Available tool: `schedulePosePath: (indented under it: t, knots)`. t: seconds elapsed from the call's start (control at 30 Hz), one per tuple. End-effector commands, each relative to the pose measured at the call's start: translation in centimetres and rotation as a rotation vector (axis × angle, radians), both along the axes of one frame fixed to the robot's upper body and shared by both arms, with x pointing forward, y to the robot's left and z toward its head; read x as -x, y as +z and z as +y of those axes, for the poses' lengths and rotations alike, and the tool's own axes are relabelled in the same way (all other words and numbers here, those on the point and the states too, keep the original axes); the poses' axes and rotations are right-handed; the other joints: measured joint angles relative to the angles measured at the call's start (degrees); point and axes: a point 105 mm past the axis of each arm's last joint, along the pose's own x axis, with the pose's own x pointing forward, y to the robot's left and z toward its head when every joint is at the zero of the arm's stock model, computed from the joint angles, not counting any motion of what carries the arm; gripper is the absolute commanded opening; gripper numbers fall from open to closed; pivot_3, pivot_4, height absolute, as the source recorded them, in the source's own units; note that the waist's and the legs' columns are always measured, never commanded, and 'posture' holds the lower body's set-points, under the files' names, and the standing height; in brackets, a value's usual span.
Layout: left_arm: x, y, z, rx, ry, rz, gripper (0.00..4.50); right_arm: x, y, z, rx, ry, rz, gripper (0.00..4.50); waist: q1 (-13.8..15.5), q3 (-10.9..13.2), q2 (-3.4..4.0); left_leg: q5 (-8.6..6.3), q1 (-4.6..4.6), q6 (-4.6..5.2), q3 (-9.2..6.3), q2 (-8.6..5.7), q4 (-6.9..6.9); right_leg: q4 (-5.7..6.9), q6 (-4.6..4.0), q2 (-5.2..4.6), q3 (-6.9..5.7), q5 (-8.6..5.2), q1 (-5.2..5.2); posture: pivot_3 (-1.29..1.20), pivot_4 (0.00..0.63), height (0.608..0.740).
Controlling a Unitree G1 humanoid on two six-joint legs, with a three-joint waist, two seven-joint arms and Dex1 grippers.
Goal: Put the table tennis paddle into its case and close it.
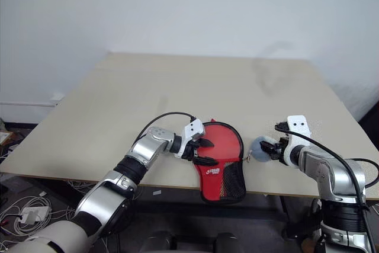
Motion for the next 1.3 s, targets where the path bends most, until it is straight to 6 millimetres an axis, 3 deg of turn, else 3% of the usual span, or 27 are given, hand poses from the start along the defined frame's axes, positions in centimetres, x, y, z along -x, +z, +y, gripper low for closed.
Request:
schedulePosePath:
  t: [0.03,0.27,0.37,0.57,0.77,0.9,1.1,1.3]
  knots:
    - [1.6,-4.5,2.1,-0.142,0.047,0.146,4.12,1.0,1.4,-1.0,-0.009,-0.004,-0.03,2.18,0.0,0.0,-0.01,0.0,0.0,0.0,-0.01,0.0,0.0,0.0,0.0,0.01,0.0,0.0,0.0,0.0,0.0,0.74]
    - [1.8,-4.9,2.2,-0.154,0.055,0.154,4.12,4.5,2.5,-2.2,-0.026,0.067,-0.006,0.07,0.0,0.0,-0.06,-0.01,0.0,-0.02,-0.02,0.0,-0.01,-0.01,0.0,0.0,0.0,-0.01,-0.02,0.0,0.0,0.74]
    - [1.8,-5.1,2.5,-0.159,0.063,0.16,4.12,6.3,2.9,-1.9,-0.025,0.148,0.014,0.02,-0.1,0.0,-0.02,-0.02,-0.01,-0.03,-0.01,0.0,-0.02,-0.02,0.0,0.0,0.01,-0.02,-0.03,0.0,0.0,0.74]
    - [1.9,-5.1,2.5,-0.166,0.061,0.157,4.12,9.5,2.8,0.9,-0.02,0.375,0.047,0.02,0.0,0.1,-0.03,-0.17,-0.04,-0.27,-0.06,0.0,-0.02,-0.08,0.01,-0.01,-0.02,-0.04,-0.04,0.0,0.0,0.74]
    - [1.8,-5.2,2.6,-0.169,0.063,0.161,4.12,11.0,2.2,0.8,0.016,0.471,0.084,0.02,0.0,0.1,-0.11,-0.2,-0.05,-0.31,-0.04,-0.01,-0.02,-0.13,0.06,-0.04,-0.01,-0.08,-0.03,0.0,0.0,0.74]
    - [1.8,-5.2,2.8,-0.17,0.067,0.162,4.12,12.0,2.2,1.9,-0.005,0.548,0.08,0.02,0.0,0.1,-0.12,-0.22,-0.05,-0.36,-0.07,-0.01,-0.04,-0.14,0.06,-0.04,-0.03,-0.08,-0.03,0.0,0.0,0.74]
    - [1.7,-5.2,2.9,-0.171,0.075,0.164,4.12,15.9,0.8,3.4,-0.015,0.706,0.187,0.02,0.0,0.1,-0.25,-0.26,-0.04,-0.41,-0.11,0.02,-0.06,-0.17,0.07,-0.04,-0.05,-0.09,-0.03,0.0,0.0,0.74]
    - [1.8,-5.3,3.1,-0.172,0.084,0.174,4.12,17.7,1.2,3.8,-0.032,0.774,0.192,0.02,0.0,0.1,-0.44,-0.29,-0.01,-0.45,-0.12,0.04,-0.05,-0.18,0.06,-0.08,-0.08,-0.1,-0.01,0.0,0.0,0.74]
